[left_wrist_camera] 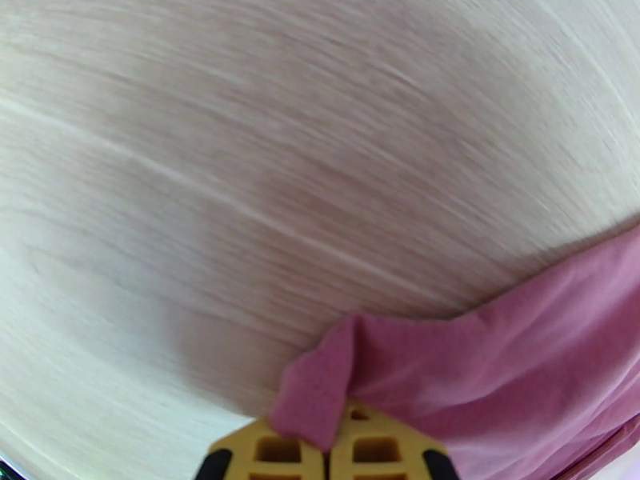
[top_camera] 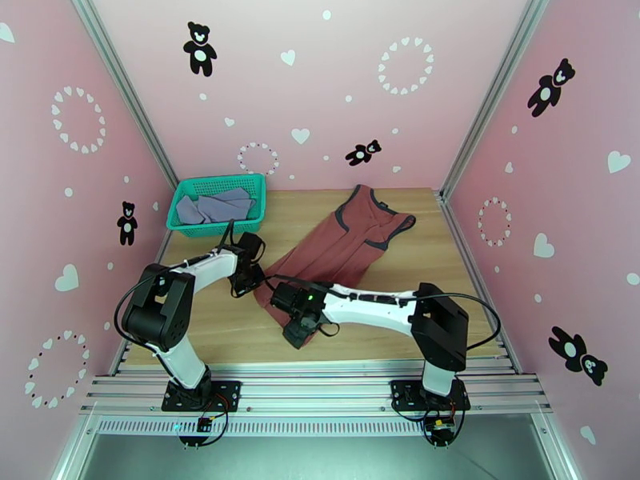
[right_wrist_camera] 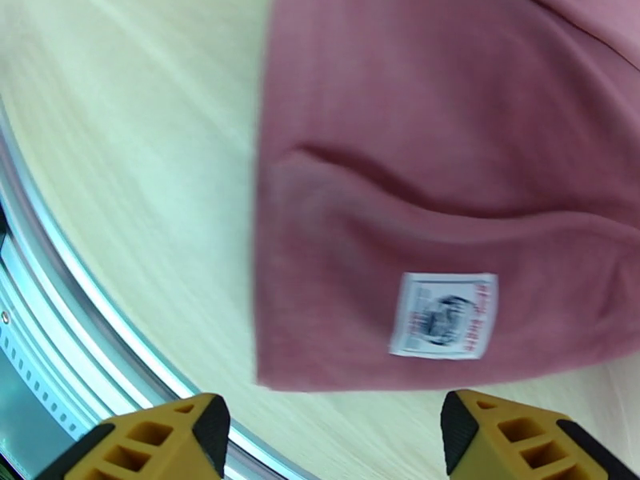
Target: Fold and stack the mixed laundry pile
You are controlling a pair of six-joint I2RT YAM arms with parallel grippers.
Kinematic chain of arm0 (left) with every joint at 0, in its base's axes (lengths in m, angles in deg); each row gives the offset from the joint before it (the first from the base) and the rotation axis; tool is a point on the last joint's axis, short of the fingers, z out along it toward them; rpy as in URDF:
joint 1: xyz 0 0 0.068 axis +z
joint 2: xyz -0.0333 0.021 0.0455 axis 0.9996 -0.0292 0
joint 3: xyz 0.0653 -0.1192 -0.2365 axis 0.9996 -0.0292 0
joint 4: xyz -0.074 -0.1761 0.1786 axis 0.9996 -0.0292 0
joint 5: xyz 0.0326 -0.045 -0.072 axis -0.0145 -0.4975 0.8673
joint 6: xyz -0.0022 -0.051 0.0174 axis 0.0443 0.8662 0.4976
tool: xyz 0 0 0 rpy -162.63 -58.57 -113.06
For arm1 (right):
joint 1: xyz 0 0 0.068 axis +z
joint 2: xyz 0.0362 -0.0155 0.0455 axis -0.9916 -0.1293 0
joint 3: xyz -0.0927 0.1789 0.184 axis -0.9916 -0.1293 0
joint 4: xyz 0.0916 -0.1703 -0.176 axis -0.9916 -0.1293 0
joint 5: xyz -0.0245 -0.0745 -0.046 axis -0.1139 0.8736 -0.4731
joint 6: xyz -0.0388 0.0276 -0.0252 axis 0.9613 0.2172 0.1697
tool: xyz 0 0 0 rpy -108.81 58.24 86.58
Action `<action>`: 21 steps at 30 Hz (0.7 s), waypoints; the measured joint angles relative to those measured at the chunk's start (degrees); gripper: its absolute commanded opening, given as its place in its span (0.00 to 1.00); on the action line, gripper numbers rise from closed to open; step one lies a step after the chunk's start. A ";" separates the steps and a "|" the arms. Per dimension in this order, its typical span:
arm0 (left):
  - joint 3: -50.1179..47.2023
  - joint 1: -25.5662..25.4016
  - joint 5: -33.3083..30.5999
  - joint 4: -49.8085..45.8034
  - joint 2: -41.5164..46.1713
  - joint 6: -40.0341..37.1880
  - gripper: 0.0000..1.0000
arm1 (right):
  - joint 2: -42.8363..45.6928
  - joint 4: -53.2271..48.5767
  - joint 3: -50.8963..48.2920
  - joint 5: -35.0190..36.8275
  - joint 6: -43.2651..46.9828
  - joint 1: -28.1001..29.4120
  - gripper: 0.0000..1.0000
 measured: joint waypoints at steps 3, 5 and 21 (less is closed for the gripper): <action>0.04 0.00 0.07 0.04 -0.04 -0.02 0.00 | -1.33 0.79 -0.02 -0.26 -0.72 1.09 0.70; 0.04 0.00 0.07 0.15 -0.04 -0.02 0.00 | -2.16 1.42 -0.31 -0.44 -1.20 1.18 0.68; -0.07 0.00 0.28 1.01 -0.13 -0.17 0.00 | -7.43 2.54 -0.44 -0.07 -4.59 1.05 0.37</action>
